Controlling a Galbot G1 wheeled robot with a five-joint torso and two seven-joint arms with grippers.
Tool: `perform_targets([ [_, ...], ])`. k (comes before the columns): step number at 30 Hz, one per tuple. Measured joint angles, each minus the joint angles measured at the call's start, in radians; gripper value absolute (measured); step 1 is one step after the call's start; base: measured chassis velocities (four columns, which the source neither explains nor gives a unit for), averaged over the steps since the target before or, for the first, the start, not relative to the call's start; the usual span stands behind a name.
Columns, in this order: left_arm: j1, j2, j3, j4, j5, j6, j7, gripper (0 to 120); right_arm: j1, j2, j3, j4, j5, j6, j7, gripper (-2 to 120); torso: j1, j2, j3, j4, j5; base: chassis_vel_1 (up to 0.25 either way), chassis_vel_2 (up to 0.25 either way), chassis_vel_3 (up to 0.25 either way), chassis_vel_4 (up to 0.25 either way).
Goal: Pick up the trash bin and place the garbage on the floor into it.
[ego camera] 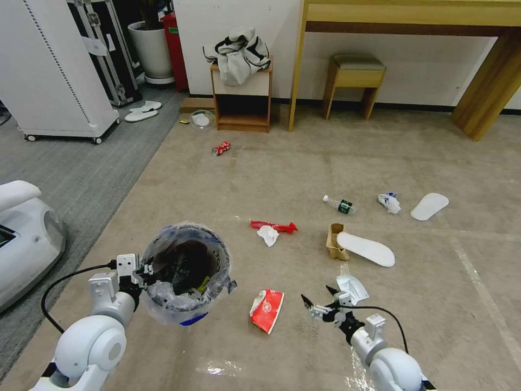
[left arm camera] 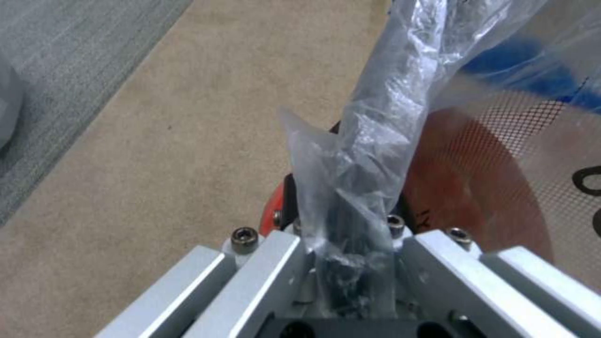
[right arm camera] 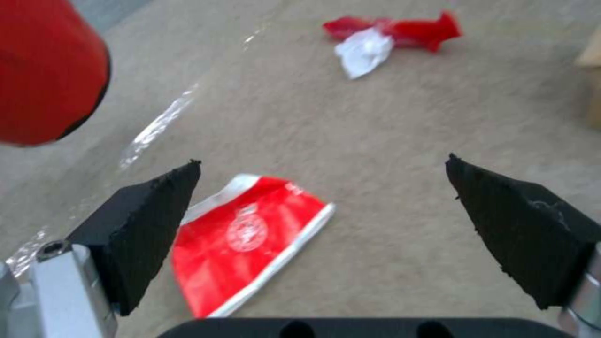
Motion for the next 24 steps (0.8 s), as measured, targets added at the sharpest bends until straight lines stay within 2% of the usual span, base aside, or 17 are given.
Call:
perform_targets([
  [11,-0.012,-0.007,-0.007,0.024,0.004,-0.009,0.011,1,0.073,0.081,-0.098,-0.096,0.015,-0.001,0.000,100,0.000,0.000,0.000,0.0001,-0.0001,0.000,0.000,0.000,0.000],
  [24,-0.035,-0.016,0.004,0.048,0.011,-0.010,0.012,1,0.147,0.132,-0.156,-0.168,0.044,0.006,-0.011,100,0.000,0.000,0.000,0.0000,0.0000,0.000,0.000,0.000,0.000],
])
